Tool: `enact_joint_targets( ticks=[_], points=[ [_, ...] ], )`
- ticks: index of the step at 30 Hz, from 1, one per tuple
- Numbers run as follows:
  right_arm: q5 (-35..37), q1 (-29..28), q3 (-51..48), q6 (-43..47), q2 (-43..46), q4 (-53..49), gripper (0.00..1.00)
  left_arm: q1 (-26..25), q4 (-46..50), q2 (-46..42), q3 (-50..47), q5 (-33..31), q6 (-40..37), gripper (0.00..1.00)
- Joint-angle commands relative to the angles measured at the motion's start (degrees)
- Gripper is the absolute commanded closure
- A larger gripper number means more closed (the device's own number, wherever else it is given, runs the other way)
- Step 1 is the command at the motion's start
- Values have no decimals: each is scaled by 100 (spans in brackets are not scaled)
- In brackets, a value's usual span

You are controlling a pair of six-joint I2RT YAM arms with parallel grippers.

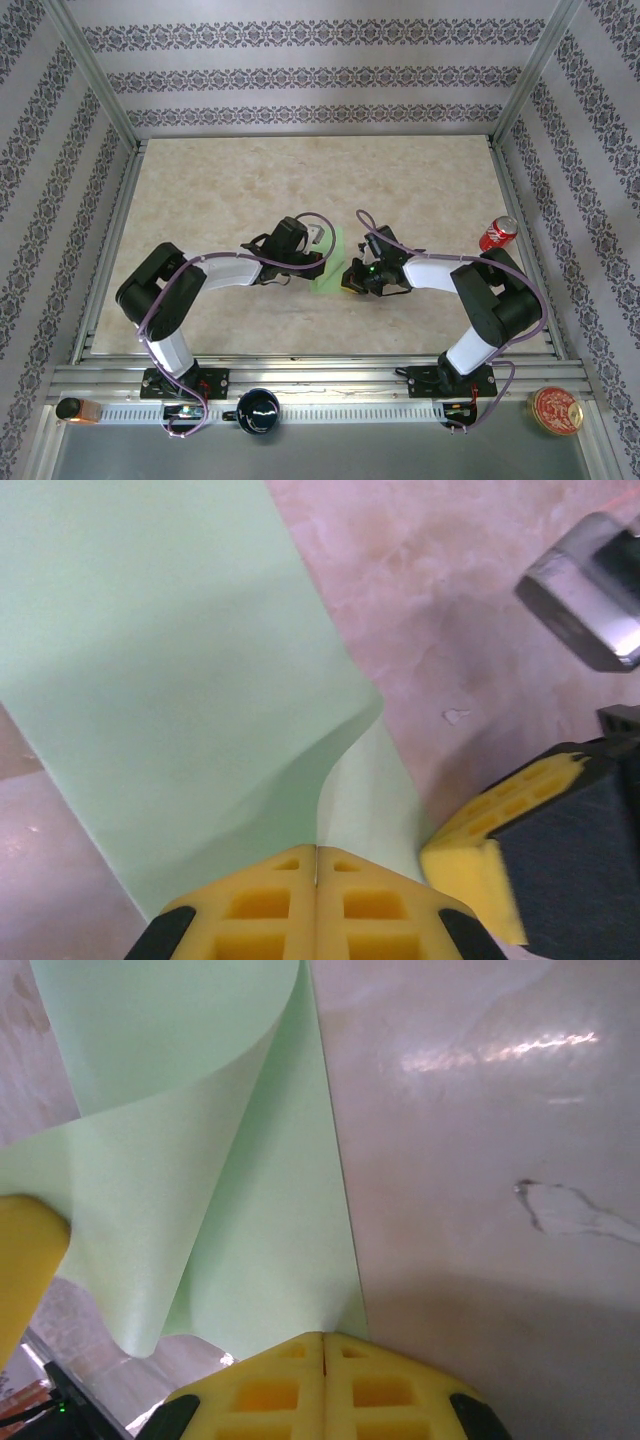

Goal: Fold a paper plane with a square sheet of paper (pick it up from the middle)
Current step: Fold the triangle a second time at the center of the table.

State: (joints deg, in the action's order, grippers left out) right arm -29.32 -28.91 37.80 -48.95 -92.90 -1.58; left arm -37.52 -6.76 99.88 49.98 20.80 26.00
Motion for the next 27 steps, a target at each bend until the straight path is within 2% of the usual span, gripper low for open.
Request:
enact_joint_targets(
  ticks=[1,16,22,27],
  points=[
    [459,104,42,313,-92,-754,100,137,-345,98,-48,61,122,100],
    [67,34,263,298,101,-627,100,192,-439,381,-42,150,25,100],
    [-378,9,227,203,198,-238,100,193,-436,379,-43,192,23,100],
    [-469,-61,208,-41,26,146,100,201,-389,401,-10,257,10,100]
  ],
)
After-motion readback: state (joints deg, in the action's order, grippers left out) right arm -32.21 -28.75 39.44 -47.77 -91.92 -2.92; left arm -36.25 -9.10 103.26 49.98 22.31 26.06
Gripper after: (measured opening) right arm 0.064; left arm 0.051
